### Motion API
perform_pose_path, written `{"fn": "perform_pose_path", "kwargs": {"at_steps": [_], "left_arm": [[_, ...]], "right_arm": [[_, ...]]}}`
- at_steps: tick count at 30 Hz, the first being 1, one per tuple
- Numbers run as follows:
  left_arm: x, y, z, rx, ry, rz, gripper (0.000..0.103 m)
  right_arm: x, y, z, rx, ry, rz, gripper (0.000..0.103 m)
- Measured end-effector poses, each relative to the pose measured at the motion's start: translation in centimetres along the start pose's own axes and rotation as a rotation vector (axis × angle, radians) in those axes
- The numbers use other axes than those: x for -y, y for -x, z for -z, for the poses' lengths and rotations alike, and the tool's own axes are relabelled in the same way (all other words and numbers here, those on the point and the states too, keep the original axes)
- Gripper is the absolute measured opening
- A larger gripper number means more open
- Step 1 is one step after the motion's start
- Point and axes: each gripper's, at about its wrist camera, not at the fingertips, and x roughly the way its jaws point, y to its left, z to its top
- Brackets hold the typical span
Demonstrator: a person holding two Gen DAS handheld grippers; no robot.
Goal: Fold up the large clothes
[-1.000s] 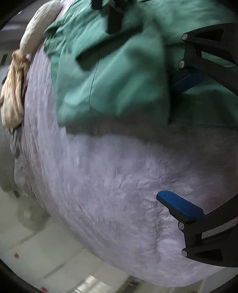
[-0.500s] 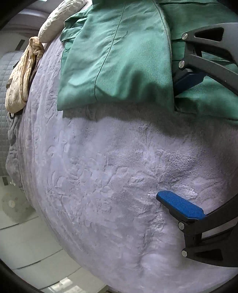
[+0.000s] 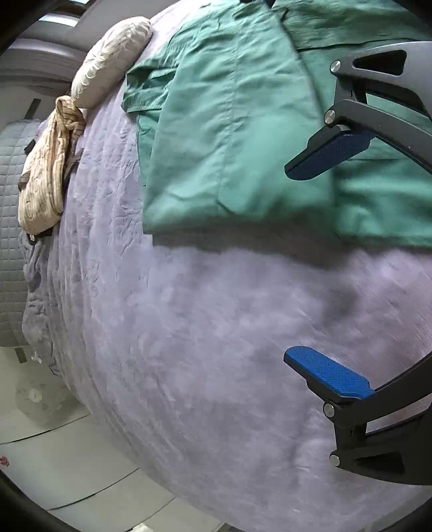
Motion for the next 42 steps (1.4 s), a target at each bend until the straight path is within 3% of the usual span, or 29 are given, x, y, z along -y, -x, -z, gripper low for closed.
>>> {"fn": "perform_pose_path", "kwargs": {"at_steps": [1, 3, 4, 9, 13, 15, 16, 17, 27, 33, 38, 42], "left_arm": [[0.8, -1.3, -0.1, -0.014, -0.009, -0.018, 0.101], [1.6, -3.7, 0.4, -0.052, -0.041, -0.084, 0.101], [1.6, -4.6, 0.7, -0.066, -0.051, -0.097, 0.101], [-0.1, -4.6, 1.3, -0.082, -0.004, -0.099, 0.102], [-0.4, -2.9, 1.0, -0.093, -0.01, -0.119, 0.101], [0.6, -1.5, 0.7, -0.087, -0.032, -0.09, 0.101], [1.1, -1.1, 0.7, -0.084, -0.039, -0.08, 0.101], [1.9, -0.5, 0.7, -0.078, -0.049, -0.062, 0.101], [12.9, 2.1, 1.7, -0.101, -0.126, 0.128, 0.102], [16.4, 2.5, 2.8, -0.128, -0.161, 0.135, 0.102], [14.5, 2.7, 2.7, -0.123, -0.122, 0.128, 0.102], [8.5, 2.0, 1.1, -0.123, -0.011, 0.058, 0.102]], "right_arm": [[-0.4, -0.4, 0.0, -0.002, 0.012, 0.012, 0.06], [-1.1, -1.3, -0.1, -0.003, 0.053, 0.094, 0.038], [-1.1, -1.9, -0.1, -0.01, 0.089, 0.17, 0.023], [0.3, -0.3, 0.4, -0.003, 0.112, 0.22, 0.021], [2.1, 1.7, 0.7, -0.018, 0.07, 0.183, 0.029], [2.8, 2.6, 0.9, -0.027, 0.03, 0.132, 0.05], [3.2, 3.2, 1.1, -0.028, 0.011, 0.112, 0.071], [3.4, 3.9, 1.4, -0.022, 0.0, 0.097, 0.077], [6.3, 6.8, 3.3, -0.025, -0.094, 0.02, 0.079], [8.2, 8.1, 4.0, -0.026, -0.127, -0.009, 0.08], [8.4, 8.2, 4.2, -0.034, -0.123, -0.025, 0.08], [7.8, 7.3, 4.4, -0.058, -0.116, -0.038, 0.08]]}}
